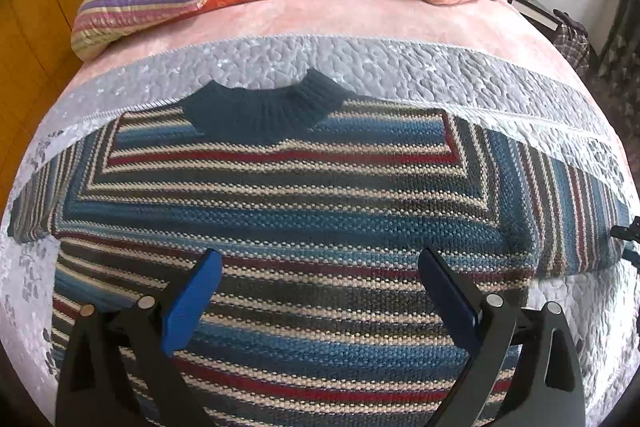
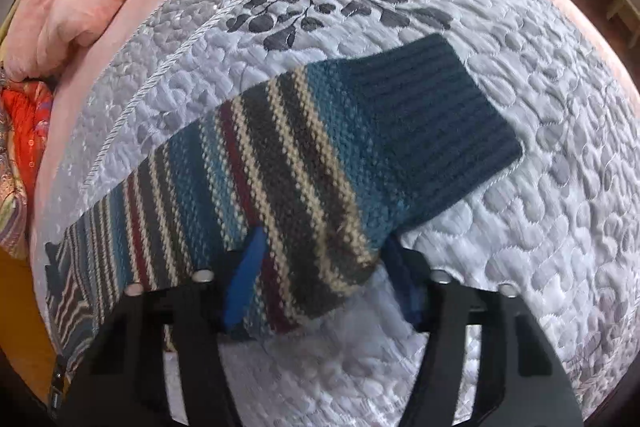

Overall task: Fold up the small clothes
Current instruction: 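Move the right tool to the sweater sleeve cuff and grasp it, then fold the held sleeve across the sweater body with the right tool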

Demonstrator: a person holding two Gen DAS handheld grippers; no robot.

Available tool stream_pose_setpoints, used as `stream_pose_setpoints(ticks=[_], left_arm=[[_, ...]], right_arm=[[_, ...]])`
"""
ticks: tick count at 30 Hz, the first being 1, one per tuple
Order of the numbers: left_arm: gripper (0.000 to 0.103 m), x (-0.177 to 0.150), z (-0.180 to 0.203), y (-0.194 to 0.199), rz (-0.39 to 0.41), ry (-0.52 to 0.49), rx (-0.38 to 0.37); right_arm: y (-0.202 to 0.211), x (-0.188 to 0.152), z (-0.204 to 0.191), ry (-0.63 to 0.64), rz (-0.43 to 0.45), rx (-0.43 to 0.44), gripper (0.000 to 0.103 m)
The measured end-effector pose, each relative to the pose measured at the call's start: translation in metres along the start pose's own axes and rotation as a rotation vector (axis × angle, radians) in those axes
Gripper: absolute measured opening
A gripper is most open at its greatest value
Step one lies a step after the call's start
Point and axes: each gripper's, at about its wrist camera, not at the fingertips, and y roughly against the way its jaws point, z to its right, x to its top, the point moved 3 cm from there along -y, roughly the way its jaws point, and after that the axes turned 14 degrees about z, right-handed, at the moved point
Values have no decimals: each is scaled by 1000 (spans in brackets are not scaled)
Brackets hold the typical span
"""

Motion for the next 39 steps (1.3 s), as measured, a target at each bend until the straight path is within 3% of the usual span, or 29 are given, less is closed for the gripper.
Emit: stream_pose_setpoints(ticks=[3, 5, 13, 21, 29, 34, 39], left_arm=[[99, -3, -2, -3, -6, 2, -2], [99, -4, -6, -5, -9, 2, -1], [98, -7, -39, -9, -30, 18, 9], [98, -12, -79, -11, -50, 92, 36], [98, -11, -92, -7, -25, 81, 35], [98, -12, -101, -10, -35, 102, 31], [98, -11, -108, -11, -34, 106, 16]], right_arm=[[4, 5, -1, -7, 26, 17, 15], [11, 8, -1, -30, 44, 49, 13], [43, 6, -50, 23, 79, 165, 11], [72, -30, -161, 222, 68, 340, 11], [90, -84, -256, 410, 29, 500, 11], [81, -128, -299, 505, -33, 528, 11], [63, -160, -312, 570, -78, 504, 11]])
